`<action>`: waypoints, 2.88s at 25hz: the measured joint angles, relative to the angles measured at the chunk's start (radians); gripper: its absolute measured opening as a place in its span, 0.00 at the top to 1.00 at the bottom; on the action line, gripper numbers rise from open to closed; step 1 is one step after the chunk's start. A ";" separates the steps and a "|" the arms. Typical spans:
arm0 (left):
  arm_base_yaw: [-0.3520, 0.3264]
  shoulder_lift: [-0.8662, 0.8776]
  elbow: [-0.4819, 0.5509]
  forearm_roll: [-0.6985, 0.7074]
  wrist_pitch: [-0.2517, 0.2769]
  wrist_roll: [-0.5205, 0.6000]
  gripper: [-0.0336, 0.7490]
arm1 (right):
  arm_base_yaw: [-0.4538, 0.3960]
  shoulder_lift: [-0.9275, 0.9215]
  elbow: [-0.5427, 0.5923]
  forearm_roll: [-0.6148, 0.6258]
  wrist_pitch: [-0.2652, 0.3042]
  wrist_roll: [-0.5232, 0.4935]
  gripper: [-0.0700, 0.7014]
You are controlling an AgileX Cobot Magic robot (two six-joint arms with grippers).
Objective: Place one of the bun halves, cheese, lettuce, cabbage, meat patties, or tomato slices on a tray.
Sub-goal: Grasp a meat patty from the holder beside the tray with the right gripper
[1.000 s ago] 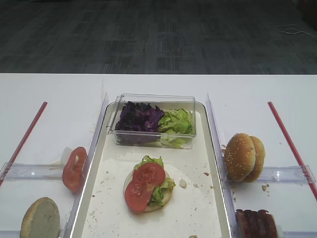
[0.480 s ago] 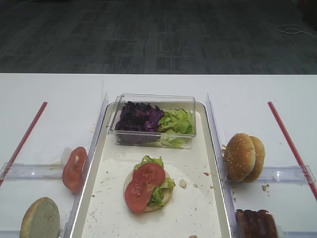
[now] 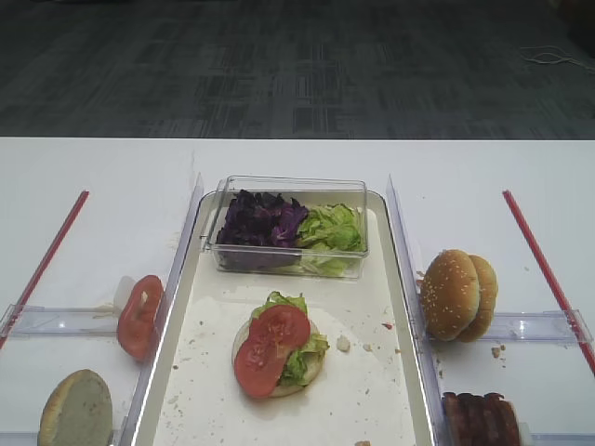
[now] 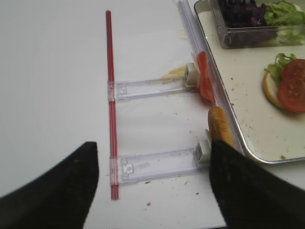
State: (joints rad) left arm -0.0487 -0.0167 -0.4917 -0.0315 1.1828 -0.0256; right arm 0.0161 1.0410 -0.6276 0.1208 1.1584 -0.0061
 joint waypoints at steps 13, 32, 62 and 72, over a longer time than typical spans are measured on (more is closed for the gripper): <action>0.000 0.000 0.000 0.000 0.000 0.000 0.33 | 0.007 0.000 0.000 0.072 0.026 -0.044 0.02; 0.000 0.000 0.000 0.000 0.000 0.000 0.33 | 0.540 0.168 -0.170 0.031 -0.014 0.328 0.02; 0.000 0.000 0.000 0.000 0.000 0.000 0.33 | 0.733 0.499 -0.307 0.069 -0.098 0.473 0.14; 0.000 0.000 0.000 0.000 0.000 0.000 0.33 | 0.733 0.558 -0.321 0.033 -0.049 0.455 0.16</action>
State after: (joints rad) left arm -0.0487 -0.0167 -0.4917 -0.0315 1.1828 -0.0256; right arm 0.7488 1.5988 -0.9488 0.1535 1.1097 0.4491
